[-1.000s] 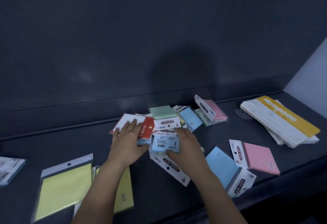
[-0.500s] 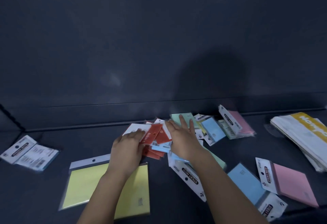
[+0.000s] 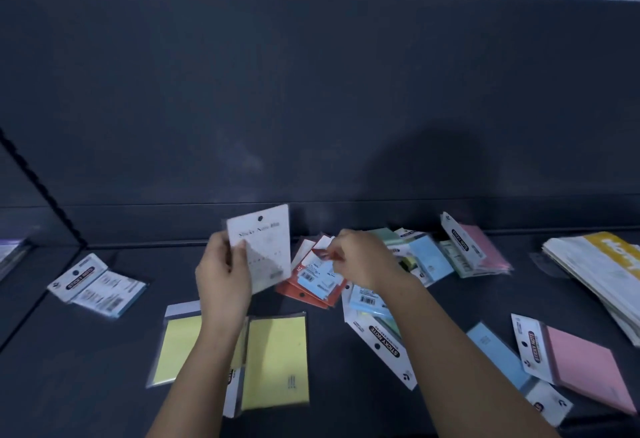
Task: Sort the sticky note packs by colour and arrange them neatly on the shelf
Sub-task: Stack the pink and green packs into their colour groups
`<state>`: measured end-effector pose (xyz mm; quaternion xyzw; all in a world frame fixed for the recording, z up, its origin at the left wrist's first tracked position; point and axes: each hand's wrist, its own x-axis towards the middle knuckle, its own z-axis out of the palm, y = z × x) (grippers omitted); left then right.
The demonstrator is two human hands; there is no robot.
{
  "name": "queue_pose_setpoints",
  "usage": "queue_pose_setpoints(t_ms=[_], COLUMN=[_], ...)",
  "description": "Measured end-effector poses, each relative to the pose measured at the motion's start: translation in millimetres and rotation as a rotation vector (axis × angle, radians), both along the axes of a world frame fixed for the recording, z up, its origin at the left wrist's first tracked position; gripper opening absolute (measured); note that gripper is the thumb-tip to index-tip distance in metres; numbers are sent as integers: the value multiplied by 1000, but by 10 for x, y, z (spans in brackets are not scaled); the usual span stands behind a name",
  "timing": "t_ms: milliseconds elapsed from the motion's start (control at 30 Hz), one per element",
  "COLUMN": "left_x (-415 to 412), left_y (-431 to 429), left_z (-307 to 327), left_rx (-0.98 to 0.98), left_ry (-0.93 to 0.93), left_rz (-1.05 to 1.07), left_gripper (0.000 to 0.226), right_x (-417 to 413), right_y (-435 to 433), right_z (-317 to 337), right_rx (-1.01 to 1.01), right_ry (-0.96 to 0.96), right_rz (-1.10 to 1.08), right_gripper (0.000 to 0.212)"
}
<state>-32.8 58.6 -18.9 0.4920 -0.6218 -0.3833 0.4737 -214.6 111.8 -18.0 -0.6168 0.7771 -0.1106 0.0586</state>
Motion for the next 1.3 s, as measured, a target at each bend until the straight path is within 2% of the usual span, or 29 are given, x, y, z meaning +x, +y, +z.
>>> queue_pose_setpoints(t_ms=[67, 133, 200, 267, 333, 367, 500, 667, 800, 867, 967, 1100, 1233, 1300], left_x=[20, 46, 68, 77, 78, 79, 120, 242, 541, 738, 1051, 1567, 2186, 2482], left_y=[6, 2, 18, 56, 103, 123, 191, 271, 222, 154, 56, 93, 131, 163], left_z=[29, 35, 36, 47, 63, 66, 93, 154, 70, 14, -34, -102, -98, -34], left_rx=[156, 311, 390, 410, 398, 386, 311, 233, 199, 295, 593, 769, 831, 840], left_ry=[189, 332, 387, 401, 381, 368, 302, 242, 261, 366, 681, 900, 1107, 1197], left_rz=[52, 83, 97, 98, 89, 73, 1, -30, 173, 272, 351, 173, 49, 34], left_gripper=[6, 6, 7, 5, 5, 6, 6, 8, 9, 13, 17, 22, 68, 78], right_x=[52, 114, 217, 326, 409, 437, 511, 599, 654, 705, 916, 1494, 2131, 2500], right_y=[41, 90, 170, 246, 297, 307, 272, 176, 88, 13, -122, -248, -353, -417], right_z=[45, 84, 160, 265, 323, 320, 290, 256, 176, 129, 22, -29, 96, 152], right_rx=[-178, -395, -590, -693, -620, -571, -484, -385, -391, -357, -230, 43, 250, 335], right_ry=[55, -73, -421, -881, -1204, -1237, -1146, -1163, -1367, -1507, -1631, -1860, -2099, -2136], right_rz=[-63, -158, -222, -247, -263, -252, -196, -199, -287, -356, -425, -424, -381, -407], right_gripper=[24, 20, 12, 12, 11, 11, 12, 11, 11, 13, 22, 36, 52, 57])
